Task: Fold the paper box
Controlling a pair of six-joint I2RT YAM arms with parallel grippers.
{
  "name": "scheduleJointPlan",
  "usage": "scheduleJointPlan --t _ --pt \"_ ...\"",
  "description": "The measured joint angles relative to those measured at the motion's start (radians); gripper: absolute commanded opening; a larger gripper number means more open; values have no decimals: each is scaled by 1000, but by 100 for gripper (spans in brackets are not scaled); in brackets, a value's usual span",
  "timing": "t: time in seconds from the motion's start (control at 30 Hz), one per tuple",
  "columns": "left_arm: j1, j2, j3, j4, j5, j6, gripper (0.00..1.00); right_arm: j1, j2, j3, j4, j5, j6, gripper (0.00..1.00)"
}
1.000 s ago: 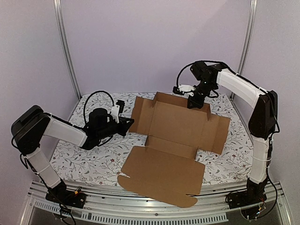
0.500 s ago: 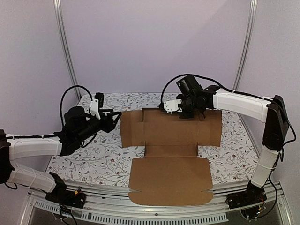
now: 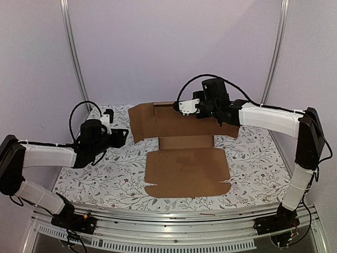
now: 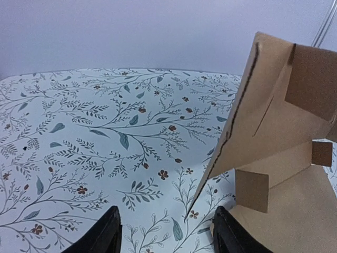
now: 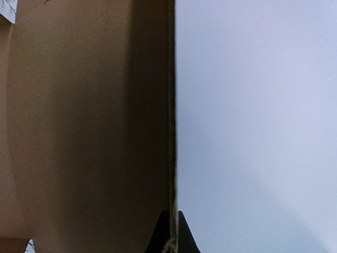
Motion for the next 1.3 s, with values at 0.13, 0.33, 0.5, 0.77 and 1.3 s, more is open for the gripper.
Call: scheduleJointPlan --t 0.13,0.33,0.5,0.77,1.3 --pt "24 116 71 -11 24 -6 58 2 13 -31 98 -1 -30 0" --pt "27 155 93 -3 58 -16 58 23 10 -201 224 26 -41 0" --pt "28 156 95 0 70 -15 58 37 8 -251 278 60 -31 0" --pt "68 225 181 -6 70 -9 58 29 31 -243 306 89 -13 0" --pt "235 658 773 -209 235 8 52 -145 146 -34 170 -94 35 0"
